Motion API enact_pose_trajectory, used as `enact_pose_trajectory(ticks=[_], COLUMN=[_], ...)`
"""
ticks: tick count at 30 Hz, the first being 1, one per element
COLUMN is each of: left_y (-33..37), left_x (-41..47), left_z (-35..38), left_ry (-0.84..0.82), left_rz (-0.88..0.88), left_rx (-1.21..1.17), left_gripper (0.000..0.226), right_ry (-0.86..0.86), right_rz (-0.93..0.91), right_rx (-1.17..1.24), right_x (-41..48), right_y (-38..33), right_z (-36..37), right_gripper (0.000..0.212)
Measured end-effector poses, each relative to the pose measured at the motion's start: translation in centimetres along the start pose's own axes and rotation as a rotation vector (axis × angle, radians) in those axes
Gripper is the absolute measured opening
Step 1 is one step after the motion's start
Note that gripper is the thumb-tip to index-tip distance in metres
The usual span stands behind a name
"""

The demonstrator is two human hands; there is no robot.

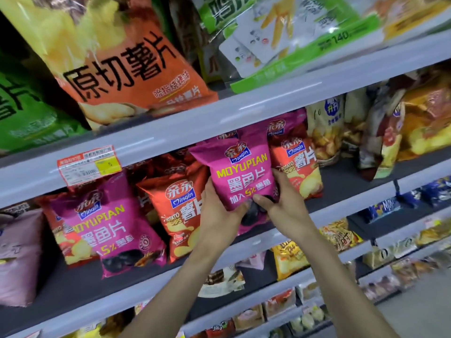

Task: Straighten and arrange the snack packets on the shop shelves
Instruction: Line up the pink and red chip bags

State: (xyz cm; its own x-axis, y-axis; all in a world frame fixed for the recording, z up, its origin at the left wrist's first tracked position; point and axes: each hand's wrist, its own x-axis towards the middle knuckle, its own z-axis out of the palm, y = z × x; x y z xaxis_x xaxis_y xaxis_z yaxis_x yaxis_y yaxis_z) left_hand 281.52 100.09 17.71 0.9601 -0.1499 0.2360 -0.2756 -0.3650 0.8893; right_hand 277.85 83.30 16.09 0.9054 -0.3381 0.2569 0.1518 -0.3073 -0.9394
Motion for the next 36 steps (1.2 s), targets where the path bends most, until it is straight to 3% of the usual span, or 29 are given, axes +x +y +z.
enact_pose_trajectory(ticks=[4, 7, 11, 15, 19, 28, 36], left_y=[-0.3, -0.8, -1.1, -0.9, -1.4, -3.9, -3.2], left_x=[-0.7, -2.6, -4.5, -3.3, -2.0, -2.3, -2.6], left_z=[-0.1, -0.3, 0.1, 0.8, 0.9, -0.1, 1.0], left_ry=[-0.092, -0.122, -0.159, -0.154, -0.172, -0.263, -0.270], left_rz=[-0.037, -0.057, -0.047, -0.044, -0.098, -0.023, -0.015], left_rx=[0.021, 0.018, 0.027, -0.032, -0.113, -0.031, -0.124], left_gripper=[0.105, 0.112, 0.099, 0.098, 0.119, 0.107, 0.107], right_ry=[0.089, 0.085, 0.068, 0.105, 0.118, 0.117, 0.102], right_rz=[-0.010, 0.009, 0.032, 0.031, 0.033, 0.006, 0.059], right_rx=[-0.052, -0.104, -0.175, -0.235, -0.270, -0.469, -0.495], right_x=[0.4, -0.2, -0.9, 0.2, 0.8, -0.9, -2.7], right_y=[1.4, 1.8, 1.8, 1.8, 1.7, 0.8, 1.8], right_z=[1.0, 1.1, 1.2, 1.3, 2.1, 1.7, 1.8], right_gripper=[0.062, 0.076, 0.091, 0.089, 0.087, 0.071, 0.084])
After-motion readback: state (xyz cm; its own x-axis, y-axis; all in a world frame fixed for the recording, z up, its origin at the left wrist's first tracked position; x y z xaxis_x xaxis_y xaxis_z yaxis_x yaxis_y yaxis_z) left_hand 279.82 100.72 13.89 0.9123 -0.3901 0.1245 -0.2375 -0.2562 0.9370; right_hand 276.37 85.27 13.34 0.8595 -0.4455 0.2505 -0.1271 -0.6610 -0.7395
